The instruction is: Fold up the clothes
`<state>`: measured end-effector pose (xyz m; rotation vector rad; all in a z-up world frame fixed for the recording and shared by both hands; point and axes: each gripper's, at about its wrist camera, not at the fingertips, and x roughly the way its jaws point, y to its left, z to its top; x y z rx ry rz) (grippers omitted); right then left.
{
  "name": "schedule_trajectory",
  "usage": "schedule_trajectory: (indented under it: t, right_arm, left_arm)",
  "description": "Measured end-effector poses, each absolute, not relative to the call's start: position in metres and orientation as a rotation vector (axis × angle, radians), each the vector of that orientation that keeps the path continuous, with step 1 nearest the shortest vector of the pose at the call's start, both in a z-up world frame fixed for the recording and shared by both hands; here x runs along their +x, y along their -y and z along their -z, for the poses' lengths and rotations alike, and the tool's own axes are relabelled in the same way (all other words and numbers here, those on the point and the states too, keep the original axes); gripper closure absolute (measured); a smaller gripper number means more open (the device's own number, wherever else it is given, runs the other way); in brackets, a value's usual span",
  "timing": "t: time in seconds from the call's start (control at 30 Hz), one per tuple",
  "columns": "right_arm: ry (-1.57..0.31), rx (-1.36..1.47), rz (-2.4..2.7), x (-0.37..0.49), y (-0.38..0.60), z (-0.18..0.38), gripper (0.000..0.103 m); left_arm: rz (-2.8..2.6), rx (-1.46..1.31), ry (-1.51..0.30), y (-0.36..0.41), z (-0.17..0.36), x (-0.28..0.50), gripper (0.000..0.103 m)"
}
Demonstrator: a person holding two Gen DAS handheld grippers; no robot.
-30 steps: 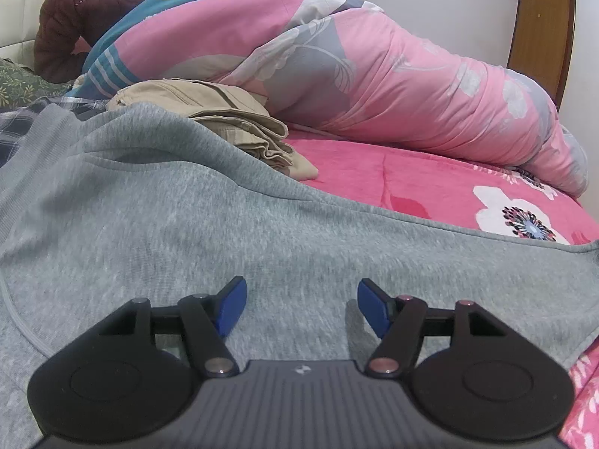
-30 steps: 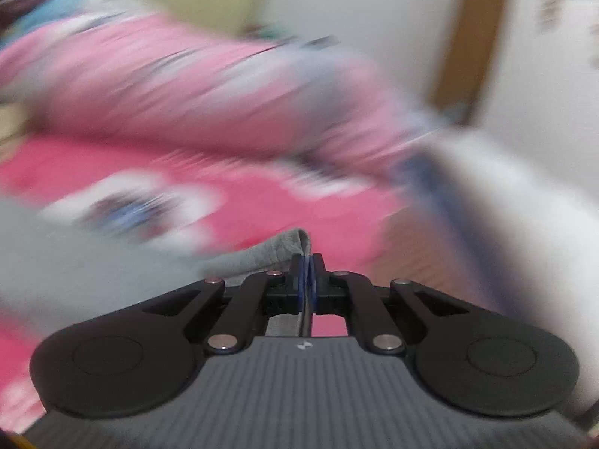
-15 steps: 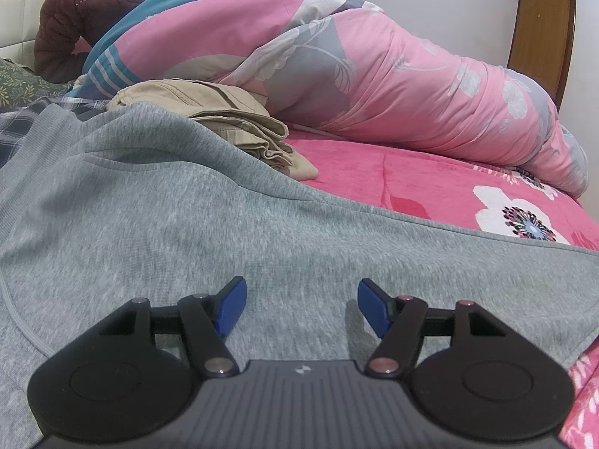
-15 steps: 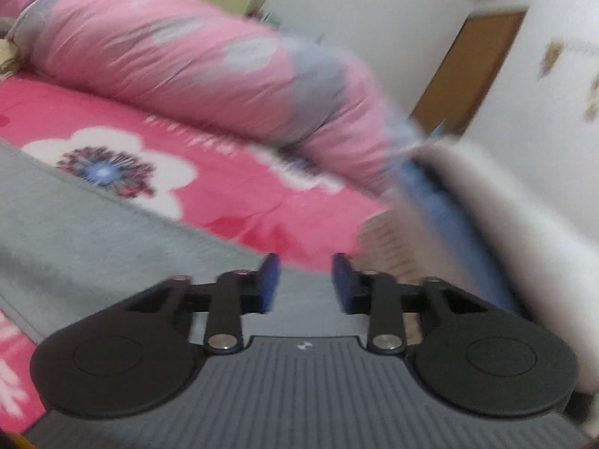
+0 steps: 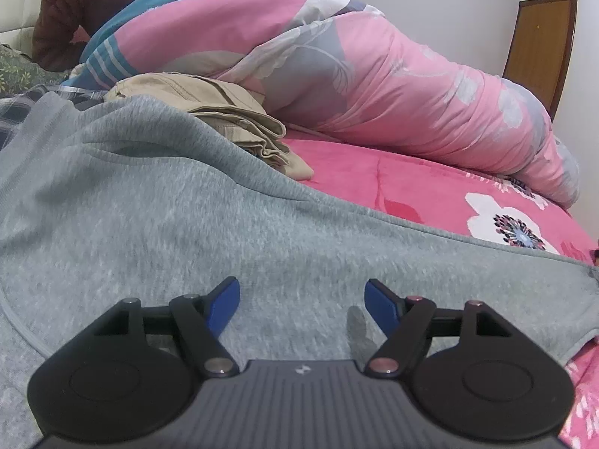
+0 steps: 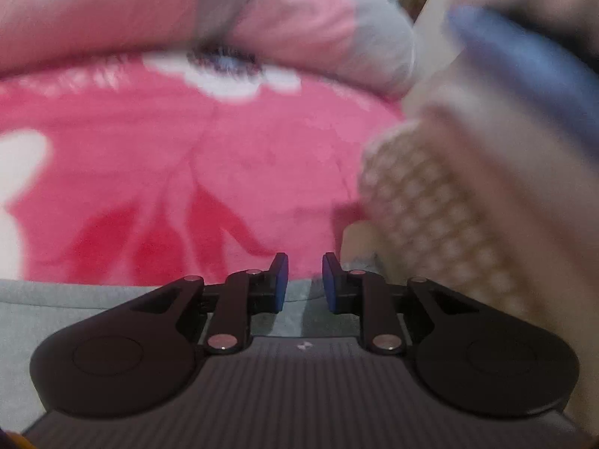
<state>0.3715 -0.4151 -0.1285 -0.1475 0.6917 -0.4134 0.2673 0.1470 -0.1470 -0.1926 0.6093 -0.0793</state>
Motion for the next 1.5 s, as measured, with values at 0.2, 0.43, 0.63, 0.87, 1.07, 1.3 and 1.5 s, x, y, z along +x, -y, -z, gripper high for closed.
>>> schedule_trajectory:
  t: [0.2,0.43,0.63,0.87,1.07,1.3,1.5]
  right_arm:
    - [-0.712,-0.123,0.002,0.239,0.36,0.121,0.085]
    - [-0.621,0.205,0.45,0.114,0.453,0.127,0.078]
    - [-0.57,0.734,0.458,0.075,0.486,0.144,0.076]
    - [-0.506,0.997,0.54,0.094,0.491,0.159,0.1]
    - [-0.555,0.666,0.577,0.092,0.474,0.13,0.101]
    - [-0.665,0.406,0.632,0.101,0.45,0.143,0.086]
    - [-0.611,0.255,0.852,0.049,0.437,0.101,0.062]
  left_arm:
    - [0.081,-0.195,-0.61,-0.147,0.147,0.267,0.028]
    - [0.081,-0.2,-0.612,-0.148,0.147,0.267,0.028]
    - [0.082,-0.206,-0.613,-0.149,0.147,0.268,0.028]
    - [0.084,-0.213,-0.614,-0.15,0.147,0.268,0.028]
    - [0.086,-0.219,-0.615,-0.15,0.148,0.268,0.028]
    - [0.086,-0.223,-0.617,-0.151,0.147,0.268,0.028]
    - [0.08,-0.213,-0.629,-0.15,0.144,0.269,0.028]
